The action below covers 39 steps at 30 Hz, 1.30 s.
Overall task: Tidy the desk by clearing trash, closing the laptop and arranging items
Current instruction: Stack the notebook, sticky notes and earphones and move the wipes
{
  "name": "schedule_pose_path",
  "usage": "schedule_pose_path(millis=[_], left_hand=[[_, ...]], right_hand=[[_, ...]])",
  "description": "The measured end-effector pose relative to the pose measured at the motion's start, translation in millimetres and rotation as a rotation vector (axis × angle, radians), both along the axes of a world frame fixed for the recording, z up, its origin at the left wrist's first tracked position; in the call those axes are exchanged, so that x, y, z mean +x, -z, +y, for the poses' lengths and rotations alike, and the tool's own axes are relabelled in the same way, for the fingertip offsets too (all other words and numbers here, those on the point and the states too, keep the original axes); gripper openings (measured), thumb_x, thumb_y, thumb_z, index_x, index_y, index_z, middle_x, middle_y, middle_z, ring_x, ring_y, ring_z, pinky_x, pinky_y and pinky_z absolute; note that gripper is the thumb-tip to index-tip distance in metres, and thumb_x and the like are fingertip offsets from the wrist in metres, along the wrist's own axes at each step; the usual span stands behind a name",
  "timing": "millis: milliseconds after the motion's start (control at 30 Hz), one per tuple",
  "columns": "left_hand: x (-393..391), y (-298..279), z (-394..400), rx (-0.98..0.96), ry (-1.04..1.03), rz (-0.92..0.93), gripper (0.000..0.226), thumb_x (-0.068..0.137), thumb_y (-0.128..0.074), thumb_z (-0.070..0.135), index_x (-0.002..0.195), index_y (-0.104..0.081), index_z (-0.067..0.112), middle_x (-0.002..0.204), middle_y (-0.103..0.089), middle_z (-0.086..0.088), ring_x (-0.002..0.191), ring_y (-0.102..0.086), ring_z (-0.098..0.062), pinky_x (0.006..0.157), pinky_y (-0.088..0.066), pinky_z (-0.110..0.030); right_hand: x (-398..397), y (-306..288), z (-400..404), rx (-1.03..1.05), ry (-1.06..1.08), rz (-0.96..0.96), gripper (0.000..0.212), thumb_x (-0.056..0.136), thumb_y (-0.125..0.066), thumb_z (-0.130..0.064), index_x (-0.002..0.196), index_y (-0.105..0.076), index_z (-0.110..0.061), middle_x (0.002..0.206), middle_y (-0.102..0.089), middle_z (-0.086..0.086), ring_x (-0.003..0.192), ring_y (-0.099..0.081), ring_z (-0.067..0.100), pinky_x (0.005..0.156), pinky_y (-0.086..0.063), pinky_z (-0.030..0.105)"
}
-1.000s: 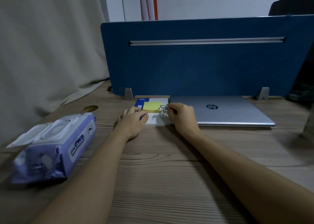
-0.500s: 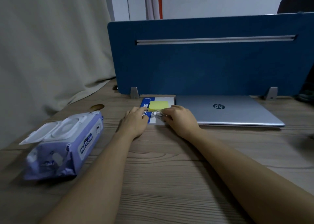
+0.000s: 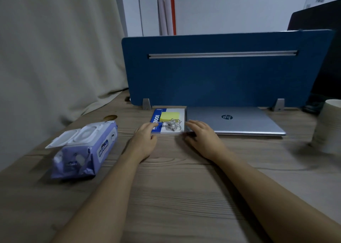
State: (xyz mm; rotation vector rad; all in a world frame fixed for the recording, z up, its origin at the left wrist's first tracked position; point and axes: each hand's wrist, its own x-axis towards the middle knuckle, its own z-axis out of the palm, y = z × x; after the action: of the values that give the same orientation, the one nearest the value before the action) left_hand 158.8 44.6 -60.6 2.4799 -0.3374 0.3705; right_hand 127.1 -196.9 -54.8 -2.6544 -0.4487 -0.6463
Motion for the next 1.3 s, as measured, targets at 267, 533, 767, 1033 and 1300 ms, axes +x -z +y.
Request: schedule_pose_path(millis=[267, 533, 767, 1033, 1300], left_hand=[[-71, -5, 22, 0.102, -0.032, -0.128, 0.052, 0.09, -0.049, 0.015, 0.14, -0.045, 0.027, 0.145, -0.044, 0.004, 0.131, -0.041, -0.017, 0.103, -0.042, -0.042], [-136, -15, 46, 0.284, -0.128, -0.398, 0.055, 0.076, -0.062, 0.007, 0.128, -0.06, 0.023, 0.138, -0.055, -0.004, 0.132, -0.038, -0.032, 0.106, -0.035, -0.055], [-159, -14, 89, 0.163, -0.504, -0.312, 0.071, 0.072, -0.076, 0.024, 0.137, -0.048, 0.024, 0.158, -0.02, -0.012, 0.141, -0.015, -0.048, 0.106, -0.022, -0.067], [-133, -11, 108, 0.141, -0.477, -0.205, 0.076, 0.08, -0.074, 0.024, 0.143, -0.031, 0.019, 0.151, -0.018, -0.019, 0.127, -0.026, -0.055, 0.105, -0.031, -0.063], [-95, -9, 100, 0.228, -0.408, -0.239, 0.074, 0.082, -0.071, 0.037, 0.142, -0.028, 0.026, 0.149, -0.02, -0.014, 0.122, -0.032, -0.05, 0.1, -0.035, -0.057]], right_hand=[[-51, -2, 7, -0.063, -0.018, 0.051, 0.05, 0.095, -0.053, -0.034, 0.141, -0.046, -0.015, 0.147, -0.045, 0.008, 0.135, -0.039, 0.027, 0.113, -0.03, 0.036], [-112, -7, 23, -0.092, -0.023, 0.082, 0.049, 0.098, -0.047, -0.034, 0.143, -0.043, -0.015, 0.15, -0.042, 0.009, 0.136, -0.038, 0.028, 0.111, -0.031, 0.038], [-125, -7, 29, -0.124, 0.022, 0.079, 0.045, 0.1, -0.041, -0.038, 0.14, -0.046, -0.017, 0.147, -0.046, 0.009, 0.134, -0.04, 0.029, 0.108, -0.036, 0.04], [-109, -6, 28, -0.159, 0.045, 0.088, 0.048, 0.096, -0.047, -0.041, 0.139, -0.046, -0.021, 0.146, -0.047, 0.005, 0.133, -0.041, 0.029, 0.106, -0.04, 0.044], [-83, -7, 30, -0.172, 0.051, 0.067, 0.048, 0.096, -0.044, -0.045, 0.137, -0.048, -0.02, 0.143, -0.049, 0.004, 0.131, -0.041, 0.028, 0.106, -0.039, 0.045]])
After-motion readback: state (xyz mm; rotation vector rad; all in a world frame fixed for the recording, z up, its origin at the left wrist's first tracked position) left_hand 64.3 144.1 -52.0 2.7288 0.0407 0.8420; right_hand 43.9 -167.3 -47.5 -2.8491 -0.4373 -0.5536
